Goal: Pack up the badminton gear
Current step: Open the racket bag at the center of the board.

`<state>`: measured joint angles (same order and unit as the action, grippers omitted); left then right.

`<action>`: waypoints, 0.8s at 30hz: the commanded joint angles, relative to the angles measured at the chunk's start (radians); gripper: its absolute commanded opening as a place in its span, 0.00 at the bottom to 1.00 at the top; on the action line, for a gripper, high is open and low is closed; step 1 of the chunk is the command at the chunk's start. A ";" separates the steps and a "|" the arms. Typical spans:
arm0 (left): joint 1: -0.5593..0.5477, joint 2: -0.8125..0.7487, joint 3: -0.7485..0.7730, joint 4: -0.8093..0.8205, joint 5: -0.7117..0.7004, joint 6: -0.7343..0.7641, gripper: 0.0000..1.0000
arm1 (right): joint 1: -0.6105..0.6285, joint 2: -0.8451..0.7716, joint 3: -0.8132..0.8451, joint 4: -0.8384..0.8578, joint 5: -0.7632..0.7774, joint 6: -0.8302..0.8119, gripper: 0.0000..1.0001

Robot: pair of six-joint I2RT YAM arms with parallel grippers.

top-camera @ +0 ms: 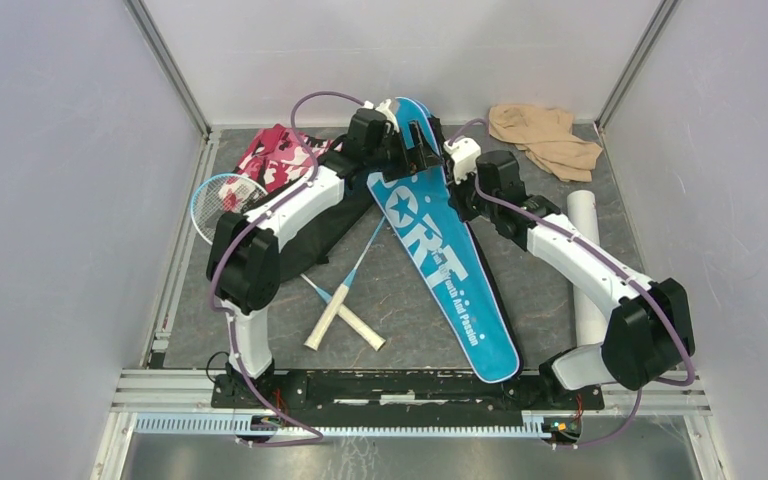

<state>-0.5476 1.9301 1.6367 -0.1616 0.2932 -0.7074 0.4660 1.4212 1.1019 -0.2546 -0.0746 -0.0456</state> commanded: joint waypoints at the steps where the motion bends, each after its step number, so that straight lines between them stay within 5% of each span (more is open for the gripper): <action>1: -0.015 0.028 0.067 -0.035 -0.020 -0.056 0.93 | 0.039 -0.015 0.032 0.057 -0.007 0.016 0.00; 8: -0.028 0.060 0.102 -0.089 -0.016 -0.060 0.75 | 0.086 0.000 0.064 0.042 0.003 0.003 0.00; 19: -0.023 0.036 0.053 -0.038 0.086 -0.044 0.05 | 0.106 0.029 0.109 0.006 -0.033 -0.047 0.01; 24: 0.001 0.011 0.067 -0.001 0.180 -0.004 0.02 | 0.102 0.001 0.131 -0.035 -0.054 -0.130 0.24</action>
<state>-0.5610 1.9873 1.6905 -0.2283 0.3569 -0.7467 0.5621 1.4578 1.1622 -0.3264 -0.0895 -0.0975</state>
